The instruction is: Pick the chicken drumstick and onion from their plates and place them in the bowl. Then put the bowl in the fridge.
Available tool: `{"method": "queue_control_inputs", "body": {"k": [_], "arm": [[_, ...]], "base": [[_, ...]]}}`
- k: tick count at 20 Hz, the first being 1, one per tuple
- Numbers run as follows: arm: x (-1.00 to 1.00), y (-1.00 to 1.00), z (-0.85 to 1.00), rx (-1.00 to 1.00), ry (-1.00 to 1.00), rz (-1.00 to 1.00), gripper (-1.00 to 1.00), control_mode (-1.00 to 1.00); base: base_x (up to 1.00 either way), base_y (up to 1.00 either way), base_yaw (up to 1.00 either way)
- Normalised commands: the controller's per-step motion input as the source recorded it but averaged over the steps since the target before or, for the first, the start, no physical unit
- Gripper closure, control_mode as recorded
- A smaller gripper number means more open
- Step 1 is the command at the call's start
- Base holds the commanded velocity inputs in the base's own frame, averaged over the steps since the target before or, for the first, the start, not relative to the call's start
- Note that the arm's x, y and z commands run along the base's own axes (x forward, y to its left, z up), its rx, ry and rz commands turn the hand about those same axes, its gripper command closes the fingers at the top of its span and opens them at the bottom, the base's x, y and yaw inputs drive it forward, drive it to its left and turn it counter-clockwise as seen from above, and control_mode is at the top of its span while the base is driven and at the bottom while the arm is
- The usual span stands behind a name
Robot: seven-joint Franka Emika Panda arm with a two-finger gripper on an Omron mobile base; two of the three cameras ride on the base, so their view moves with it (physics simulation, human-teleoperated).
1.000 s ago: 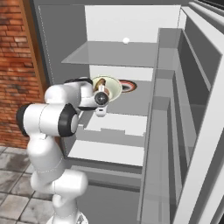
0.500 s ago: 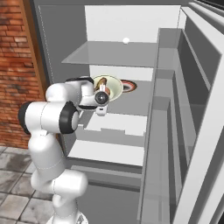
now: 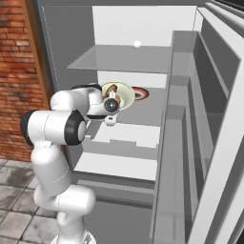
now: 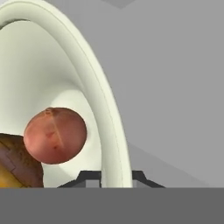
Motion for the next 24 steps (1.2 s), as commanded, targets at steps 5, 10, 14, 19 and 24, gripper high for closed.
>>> {"method": "queue_control_inputs", "body": {"k": [5,10,14,19,24], "arm": [[0.4,0.08,0.0,0.0,0.0,0.06,1.0,-1.0],[0.39,0.09,0.0,0.0,0.0,0.07,1.0,-1.0],[0.39,0.11,0.0,0.0,0.0,0.07,1.0,-1.0],[0.23,0.1,0.03,-0.01,0.0,0.07,1.0,-1.0],[0.01,0.1,0.06,-0.08,0.0,0.02,1.0,-1.0]], "base": [[0.0,0.0,0.0],[0.0,0.0,0.0],[0.0,0.0,0.0],[0.0,0.0,0.0],[0.0,0.0,0.0]]}}
